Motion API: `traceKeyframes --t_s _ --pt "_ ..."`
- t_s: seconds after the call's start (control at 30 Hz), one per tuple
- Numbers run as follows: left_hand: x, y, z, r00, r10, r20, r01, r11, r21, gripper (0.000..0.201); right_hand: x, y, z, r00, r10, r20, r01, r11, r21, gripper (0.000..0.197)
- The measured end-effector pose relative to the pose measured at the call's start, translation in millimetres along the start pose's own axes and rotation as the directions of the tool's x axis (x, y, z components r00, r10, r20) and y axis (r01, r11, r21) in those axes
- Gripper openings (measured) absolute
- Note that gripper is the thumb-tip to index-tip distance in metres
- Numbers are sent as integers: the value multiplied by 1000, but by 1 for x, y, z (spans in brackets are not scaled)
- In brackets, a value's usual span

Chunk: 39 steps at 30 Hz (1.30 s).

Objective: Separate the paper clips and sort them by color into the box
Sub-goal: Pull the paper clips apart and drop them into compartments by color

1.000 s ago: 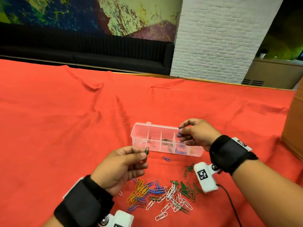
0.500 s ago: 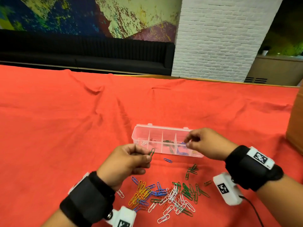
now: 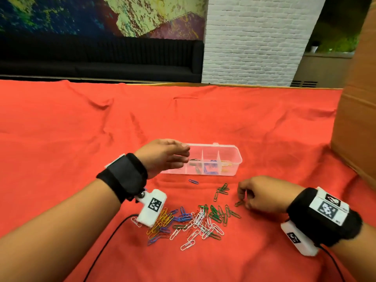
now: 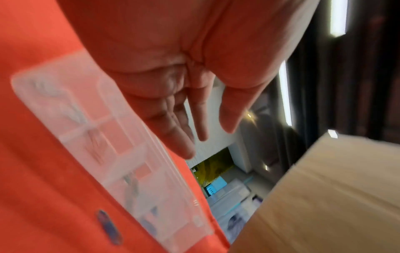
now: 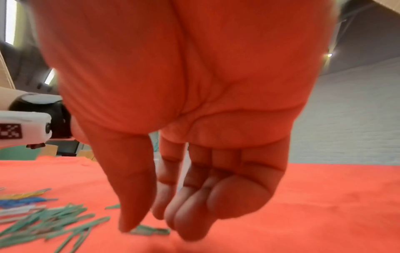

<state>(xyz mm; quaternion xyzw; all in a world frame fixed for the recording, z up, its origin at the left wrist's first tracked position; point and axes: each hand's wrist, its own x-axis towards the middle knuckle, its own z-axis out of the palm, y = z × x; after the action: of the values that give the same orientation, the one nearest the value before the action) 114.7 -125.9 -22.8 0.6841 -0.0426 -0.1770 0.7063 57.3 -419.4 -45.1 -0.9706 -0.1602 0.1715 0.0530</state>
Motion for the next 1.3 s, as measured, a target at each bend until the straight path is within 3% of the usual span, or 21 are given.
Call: traceKeyframes --t_s 0.07,0.13,0.2,0.27,0.4,0.47,0.5,0.6,0.67,0.77,0.83,0.9,0.97,1.07,1.13,1.2,1.3 --pt "-9 -3 -5 999 11 53 -23 974 225 13 0 0 3 1000 -10 1 10 1000 22 23" --pt "-15 -8 -4 994 27 104 -77 854 514 9 3 -4 7 999 -36 3 36 999 38 20" --pt "-16 -13 7 984 63 169 -172 608 775 15 5 -10 8 998 -65 15 65 998 11 9" --pt "-15 -18 29 954 91 285 -299 309 903 23 7 -18 7 996 -89 17 90 995 -37 4" --pt "-1 -31 69 858 -19 513 -514 -40 857 39 11 -23 -1 997 -70 -38 70 997 14 5" --pt "6 -34 79 804 -87 588 -593 -203 780 31 14 -19 -5 997 -39 -64 47 991 126 12" --pt "7 -34 80 800 -101 592 -594 -273 757 26 17 -16 -7 998 -28 -61 38 984 174 18" --pt "9 -36 74 780 -51 623 -599 -349 721 20 23 -5 -10 1000 -2 1 2 977 213 24" --pt "8 -37 66 781 -47 622 -603 -312 734 20 26 -3 -10 1000 8 2 -9 985 171 18" --pt "8 -34 54 846 -2 533 -532 -68 844 14 32 -5 -8 996 -18 -82 23 998 58 22" --pt "12 -26 46 918 78 388 -395 246 885 7 38 -9 -5 995 -51 -91 49 999 -21 28" --pt "18 -15 35 974 74 215 -219 565 795 10 44 -12 -2 995 -50 -85 46 998 -49 24" --pt "25 -6 23 995 72 72 -102 720 686 13 47 -15 0 998 -41 -55 38 998 -54 15" --pt "35 3 9 996 74 -50 -37 849 527 13 45 -17 -6 998 -66 1 66 998 5 7" --pt "40 5 6 992 83 -94 -24 862 506 12 42 -19 -16 996 -93 -11 93 990 108 3" --pt "44 7 8 991 90 -94 -32 868 495 14 40 -19 -27 992 -117 -36 122 965 231 12" --pt "49 10 15 993 85 -77 -38 879 475 23 42 -19 -38 992 -72 -101 112 868 484 15"
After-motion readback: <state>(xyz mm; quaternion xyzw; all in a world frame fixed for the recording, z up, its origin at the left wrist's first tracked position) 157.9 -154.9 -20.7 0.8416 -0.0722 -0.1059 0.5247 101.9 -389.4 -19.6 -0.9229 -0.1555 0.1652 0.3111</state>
